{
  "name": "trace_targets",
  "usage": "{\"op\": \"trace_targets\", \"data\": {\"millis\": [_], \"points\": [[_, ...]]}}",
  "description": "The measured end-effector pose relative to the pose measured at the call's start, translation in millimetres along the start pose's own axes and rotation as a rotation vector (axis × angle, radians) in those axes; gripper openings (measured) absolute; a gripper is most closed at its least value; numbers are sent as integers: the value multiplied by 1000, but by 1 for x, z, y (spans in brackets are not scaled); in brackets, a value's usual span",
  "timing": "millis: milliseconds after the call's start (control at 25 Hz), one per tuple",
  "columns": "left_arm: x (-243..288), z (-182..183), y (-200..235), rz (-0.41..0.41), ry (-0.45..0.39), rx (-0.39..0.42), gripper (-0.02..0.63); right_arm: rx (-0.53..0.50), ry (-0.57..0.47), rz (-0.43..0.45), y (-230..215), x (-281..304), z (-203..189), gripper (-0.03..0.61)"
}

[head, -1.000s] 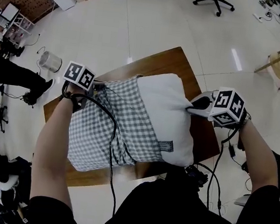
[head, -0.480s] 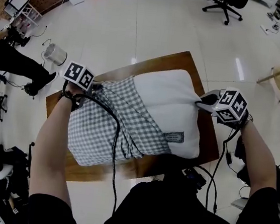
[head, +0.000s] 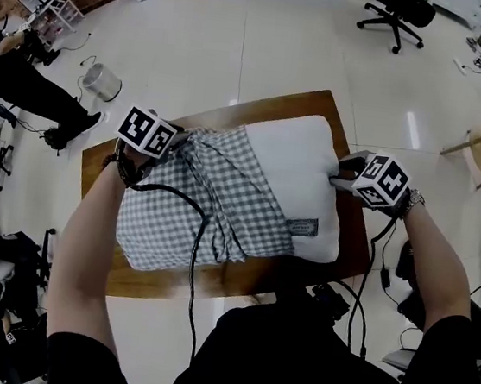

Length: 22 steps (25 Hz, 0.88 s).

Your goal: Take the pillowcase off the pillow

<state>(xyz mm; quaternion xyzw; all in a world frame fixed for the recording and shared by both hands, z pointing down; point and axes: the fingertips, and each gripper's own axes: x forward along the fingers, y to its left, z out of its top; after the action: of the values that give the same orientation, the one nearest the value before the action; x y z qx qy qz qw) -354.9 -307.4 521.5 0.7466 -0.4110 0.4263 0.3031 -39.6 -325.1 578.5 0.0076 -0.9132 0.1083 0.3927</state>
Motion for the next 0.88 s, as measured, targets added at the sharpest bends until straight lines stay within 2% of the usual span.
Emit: {"op": "trace_targets", "data": {"millis": [200, 520, 880], "points": [[-32, -7, -25, 47, -86, 21, 135, -3, -19, -74, 12, -11, -1, 184], [-90, -61, -68, 69, -159, 41, 138, -73, -34, -165, 86, -25, 25, 206], [-103, -120, -132, 49, -232, 32, 141, -155, -22, -216, 157, -20, 20, 225]]}}
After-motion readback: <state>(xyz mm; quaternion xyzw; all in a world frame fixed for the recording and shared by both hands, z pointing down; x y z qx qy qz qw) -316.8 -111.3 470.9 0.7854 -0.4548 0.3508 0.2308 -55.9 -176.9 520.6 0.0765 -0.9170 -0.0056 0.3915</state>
